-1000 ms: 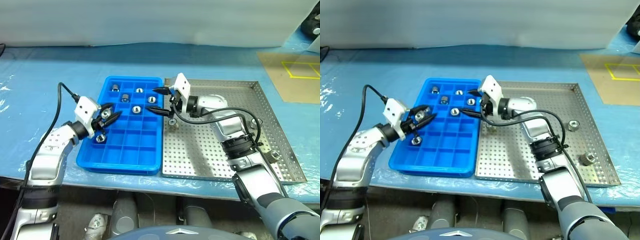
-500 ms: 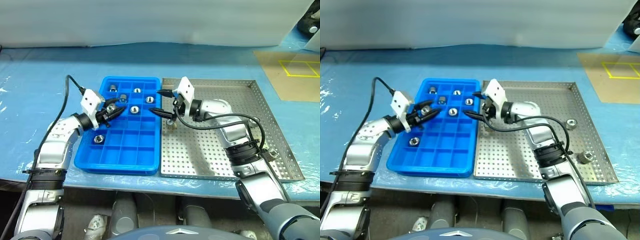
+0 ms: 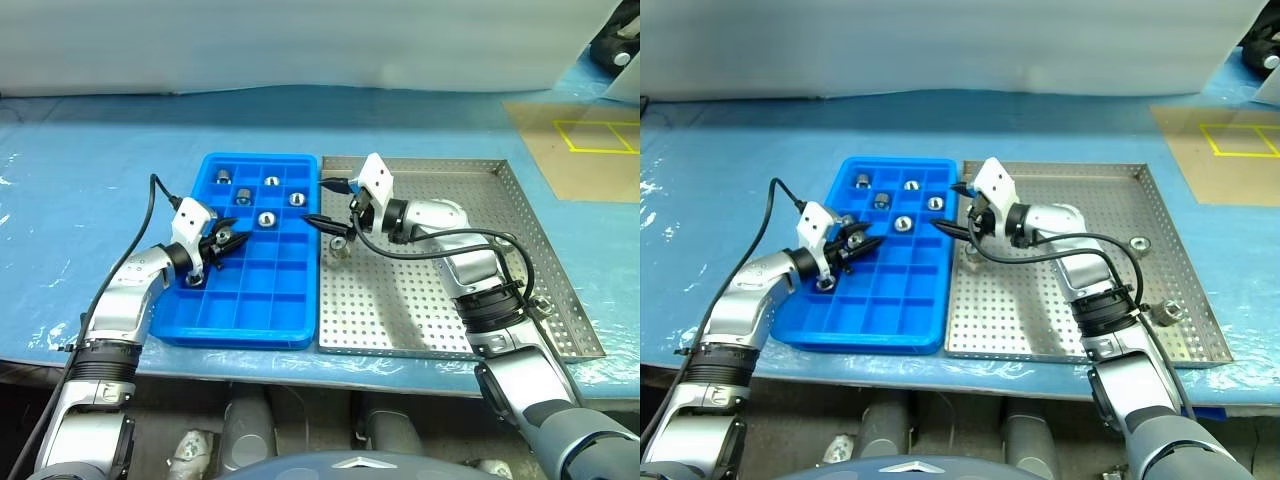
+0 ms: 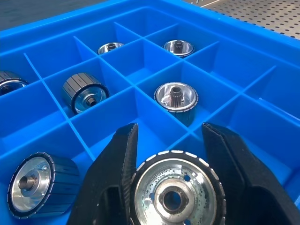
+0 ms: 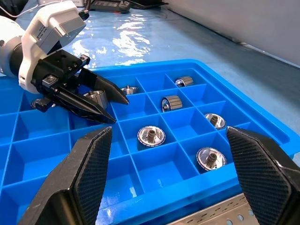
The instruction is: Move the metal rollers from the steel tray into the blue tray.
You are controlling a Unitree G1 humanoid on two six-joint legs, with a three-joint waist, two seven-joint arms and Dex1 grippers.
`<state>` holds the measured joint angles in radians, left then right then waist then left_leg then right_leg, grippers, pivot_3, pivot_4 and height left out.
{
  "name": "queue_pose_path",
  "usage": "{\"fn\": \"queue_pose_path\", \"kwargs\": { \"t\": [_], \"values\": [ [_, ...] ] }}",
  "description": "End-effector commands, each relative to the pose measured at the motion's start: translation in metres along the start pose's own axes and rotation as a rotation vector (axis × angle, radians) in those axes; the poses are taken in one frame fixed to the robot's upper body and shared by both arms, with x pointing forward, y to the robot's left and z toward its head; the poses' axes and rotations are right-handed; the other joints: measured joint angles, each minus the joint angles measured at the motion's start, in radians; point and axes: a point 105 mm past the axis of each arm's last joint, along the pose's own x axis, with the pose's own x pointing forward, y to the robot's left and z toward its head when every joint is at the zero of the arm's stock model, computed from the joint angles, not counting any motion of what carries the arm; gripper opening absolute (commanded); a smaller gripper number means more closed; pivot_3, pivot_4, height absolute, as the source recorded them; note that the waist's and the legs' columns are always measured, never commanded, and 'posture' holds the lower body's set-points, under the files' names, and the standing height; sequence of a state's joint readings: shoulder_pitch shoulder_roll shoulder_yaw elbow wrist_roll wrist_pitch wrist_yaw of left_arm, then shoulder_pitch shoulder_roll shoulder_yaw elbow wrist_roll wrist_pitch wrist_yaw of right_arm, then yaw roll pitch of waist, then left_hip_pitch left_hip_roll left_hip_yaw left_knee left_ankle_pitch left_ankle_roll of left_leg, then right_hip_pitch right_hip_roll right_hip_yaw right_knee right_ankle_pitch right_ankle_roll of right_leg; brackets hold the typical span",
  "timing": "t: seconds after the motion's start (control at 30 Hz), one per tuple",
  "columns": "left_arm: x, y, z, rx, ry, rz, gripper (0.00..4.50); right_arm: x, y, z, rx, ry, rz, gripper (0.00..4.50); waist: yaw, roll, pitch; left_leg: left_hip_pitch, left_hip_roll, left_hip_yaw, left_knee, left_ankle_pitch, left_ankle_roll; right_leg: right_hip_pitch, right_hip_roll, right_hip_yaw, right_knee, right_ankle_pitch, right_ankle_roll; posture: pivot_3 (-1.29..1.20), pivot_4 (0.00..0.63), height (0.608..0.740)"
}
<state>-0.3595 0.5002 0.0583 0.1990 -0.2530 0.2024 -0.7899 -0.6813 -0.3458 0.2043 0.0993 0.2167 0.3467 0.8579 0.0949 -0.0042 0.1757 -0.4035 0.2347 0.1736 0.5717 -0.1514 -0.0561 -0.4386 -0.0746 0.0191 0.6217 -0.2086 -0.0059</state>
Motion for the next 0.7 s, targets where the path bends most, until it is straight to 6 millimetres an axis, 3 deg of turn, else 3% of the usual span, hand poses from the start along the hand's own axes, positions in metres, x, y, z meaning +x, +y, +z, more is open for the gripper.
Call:
{"fn": "queue_pose_path", "kwargs": {
  "t": [0.03,0.1,0.3,0.5,0.6,0.7],
  "values": [
    [-0.001,0.002,0.002,0.008,-0.015,0.012,2.84,-0.003,-0.002,0.017,-0.043,-0.051,-0.009,4.02,0.000,0.000,0.000,0.000,0.000,0.000,0.000,0.000,0.000,0.000,0.000,0.000,0.000,0.000,0.000,0.03,0.150,0.740],
    [0.001,0.001,0.004,0.008,-0.017,0.007,3.17,-0.003,-0.002,0.017,-0.043,-0.051,-0.009,4.02,0.000,0.000,0.000,0.000,0.000,0.000,0.000,0.000,0.000,0.000,0.000,0.000,0.000,0.000,0.000,0.03,0.150,0.740],
    [0.003,0.004,0.020,0.039,-0.061,0.015,3.17,-0.004,-0.002,0.016,-0.041,-0.050,-0.011,4.02,0.000,0.000,0.000,0.000,0.000,0.000,0.000,0.000,0.000,0.000,0.000,0.000,0.000,0.000,0.000,0.02,0.150,0.740],
    [0.008,-0.012,0.069,0.038,-0.202,-0.084,3.17,-0.006,-0.003,0.015,-0.039,-0.049,-0.023,4.02,0.000,0.000,0.000,0.000,0.000,0.000,0.000,0.000,0.000,0.000,0.000,0.000,0.000,0.000,0.000,0.00,0.150,0.740],
    [0.025,-0.029,0.097,0.035,-0.290,-0.166,3.17,-0.011,-0.008,0.018,-0.040,-0.055,-0.058,4.02,0.002,0.000,0.000,-0.001,0.000,0.000,0.000,0.000,0.000,0.000,0.000,0.000,0.001,0.000,0.000,-0.05,0.150,0.740],
    [0.039,-0.038,0.110,0.045,-0.320,-0.231,3.17,-0.017,-0.012,0.019,-0.043,-0.056,-0.099,4.02,-0.005,0.000,0.000,0.000,0.000,0.000,0.002,0.000,0.000,0.000,0.000,0.001,0.001,0.000,0.000,-0.11,0.150,0.740]
  ]
}}
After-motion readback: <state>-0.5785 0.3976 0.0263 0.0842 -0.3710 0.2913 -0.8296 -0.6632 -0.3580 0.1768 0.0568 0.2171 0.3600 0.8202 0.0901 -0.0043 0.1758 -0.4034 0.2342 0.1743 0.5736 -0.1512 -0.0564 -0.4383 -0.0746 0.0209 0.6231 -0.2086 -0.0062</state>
